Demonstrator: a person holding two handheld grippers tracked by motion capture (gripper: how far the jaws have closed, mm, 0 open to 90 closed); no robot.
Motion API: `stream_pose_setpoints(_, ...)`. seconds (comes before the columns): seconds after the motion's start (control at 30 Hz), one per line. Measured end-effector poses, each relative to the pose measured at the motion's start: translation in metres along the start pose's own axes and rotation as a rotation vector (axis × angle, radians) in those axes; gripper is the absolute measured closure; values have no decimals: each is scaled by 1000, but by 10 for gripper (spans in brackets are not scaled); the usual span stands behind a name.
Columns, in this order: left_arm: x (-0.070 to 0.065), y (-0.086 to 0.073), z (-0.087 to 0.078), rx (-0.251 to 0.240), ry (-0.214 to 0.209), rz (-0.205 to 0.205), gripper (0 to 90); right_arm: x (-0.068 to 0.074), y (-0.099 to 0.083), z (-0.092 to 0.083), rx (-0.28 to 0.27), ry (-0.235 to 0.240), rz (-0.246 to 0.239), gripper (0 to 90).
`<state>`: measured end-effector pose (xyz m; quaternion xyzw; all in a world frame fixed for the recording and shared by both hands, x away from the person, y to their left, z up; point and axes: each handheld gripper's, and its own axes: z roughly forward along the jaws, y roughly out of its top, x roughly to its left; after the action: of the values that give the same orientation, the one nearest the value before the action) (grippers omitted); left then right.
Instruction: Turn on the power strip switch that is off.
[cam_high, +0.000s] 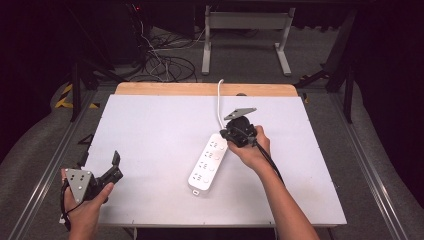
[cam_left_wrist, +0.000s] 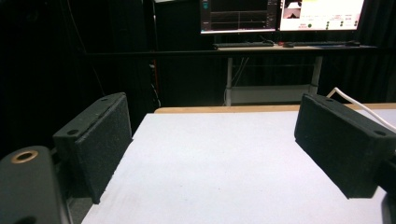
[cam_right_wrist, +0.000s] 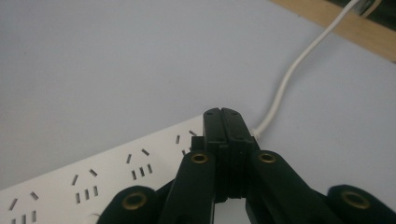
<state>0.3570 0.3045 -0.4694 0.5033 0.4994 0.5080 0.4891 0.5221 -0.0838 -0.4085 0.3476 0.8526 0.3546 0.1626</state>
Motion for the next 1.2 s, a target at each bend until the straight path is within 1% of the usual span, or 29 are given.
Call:
stream_pose_setpoints(0.03,0,0,0,-1,0,0,115,0,0,0,0,0,0,900)
stream_pose_setpoints(0.13,-1,0,1,-1,-1,-5,115,4,-3,11,53,-3,-17,900)
stream_pose_setpoints(0.17,0,0,1,0,-1,-1,115,8,-5,17,90,-15,-32,900)
stream_pose_setpoints(0.2,-1,0,1,0,-2,-1,115,8,-5,17,90,-15,-32,900)
stream_pose_setpoints(0.23,-1,0,0,3,-4,0,115,10,-8,23,120,-22,-45,900)
stream_pose_setpoints(0.27,-1,0,0,3,-5,0,115,11,-10,25,129,-28,-48,900)
stream_pose_setpoints(0.37,-1,0,0,4,-6,1,115,11,-12,27,137,-26,-44,900)
stream_pose_setpoints(0.43,-1,0,0,4,-7,0,115,12,-13,30,149,-36,-55,900)
stream_pose_setpoints(0.53,-1,0,0,5,-7,0,116,11,-14,32,152,-40,-52,900)
stream_pose_setpoints(0.57,-1,0,0,5,-6,-1,115,11,-14,32,157,-65,-61,900)
stream_pose_setpoints(0.63,-1,0,0,5,-6,0,115,11,-15,31,150,-47,-59,900)
stream_pose_setpoints(0.73,-1,0,0,6,-6,0,115,13,-17,32,137,-41,-54,900)
stream_pose_setpoints(0.77,-1,0,0,6,-6,3,115,15,-17,33,137,-23,-52,900)
stream_pose_setpoints(0.8,-1,0,0,6,-6,4,115,16,-16,33,139,-34,-57,900)
stream_pose_setpoints(0.97,-1,0,0,5,-6,0,116,17,-16,33,138,-41,-53,900)
stream_pose_setpoints(1.0,-1,0,0,4,-5,-2,116,17,-17,33,135,-58,-56,900)
stream_pose_setpoints(1.03,0,0,-1,5,-6,-1,116,15,-17,33,131,-59,-45,900)
stream_pose_setpoints(1.1,0,0,0,3,-4,-3,116,14,-17,33,129,-55,-39,900)
stream_pose_setpoints(1.2,0,0,0,5,-4,-5,116,15,-17,33,145,-58,-42,900)
